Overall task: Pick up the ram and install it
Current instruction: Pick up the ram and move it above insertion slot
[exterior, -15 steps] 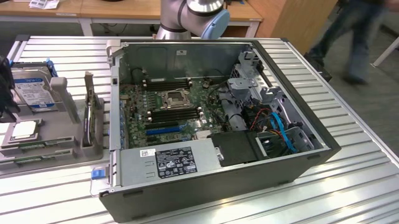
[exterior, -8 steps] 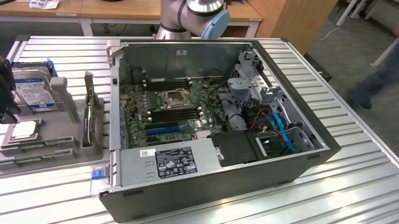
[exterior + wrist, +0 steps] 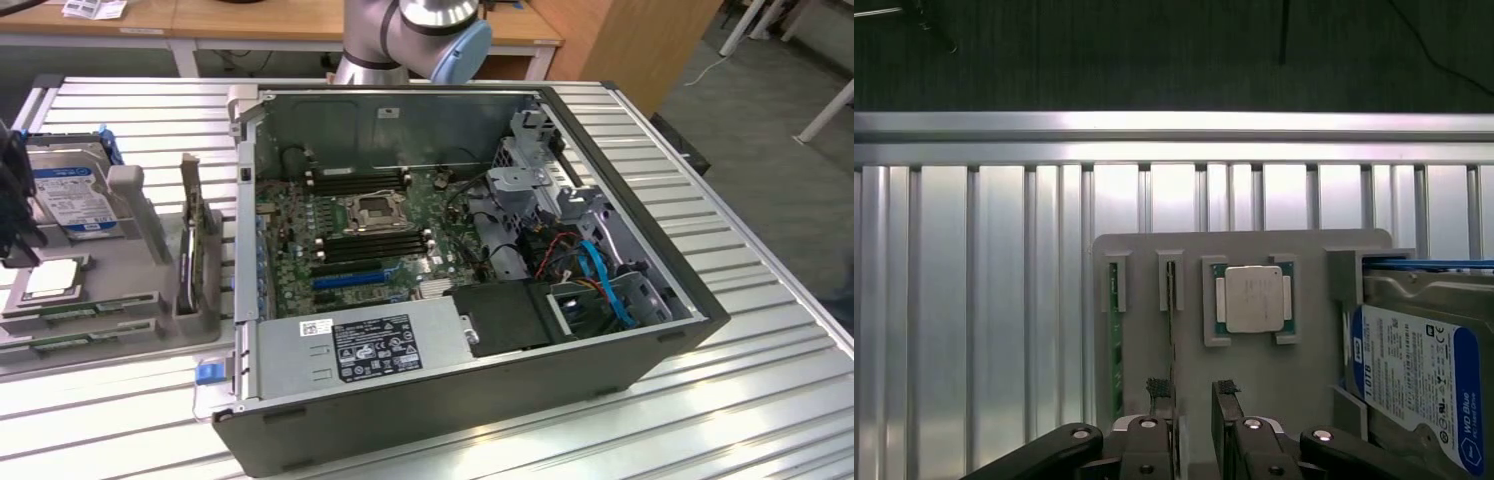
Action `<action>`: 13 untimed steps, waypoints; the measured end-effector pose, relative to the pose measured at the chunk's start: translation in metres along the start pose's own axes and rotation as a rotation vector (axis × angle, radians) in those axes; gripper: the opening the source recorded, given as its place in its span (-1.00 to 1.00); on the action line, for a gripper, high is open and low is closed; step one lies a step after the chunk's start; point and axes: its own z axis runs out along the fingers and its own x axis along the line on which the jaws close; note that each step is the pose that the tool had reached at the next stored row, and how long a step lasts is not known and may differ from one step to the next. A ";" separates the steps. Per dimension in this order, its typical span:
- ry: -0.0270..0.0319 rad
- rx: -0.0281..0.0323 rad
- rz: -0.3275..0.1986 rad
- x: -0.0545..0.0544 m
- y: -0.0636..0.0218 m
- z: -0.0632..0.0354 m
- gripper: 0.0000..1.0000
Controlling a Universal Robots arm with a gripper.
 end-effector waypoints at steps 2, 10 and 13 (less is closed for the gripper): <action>0.0001 -0.0001 0.000 0.000 0.0000 0.0009 -0.41; 0.0001 0.0000 0.000 0.000 -0.0002 0.0051 -0.41; 0.0000 -0.0001 0.000 0.000 -0.0003 0.0067 -0.41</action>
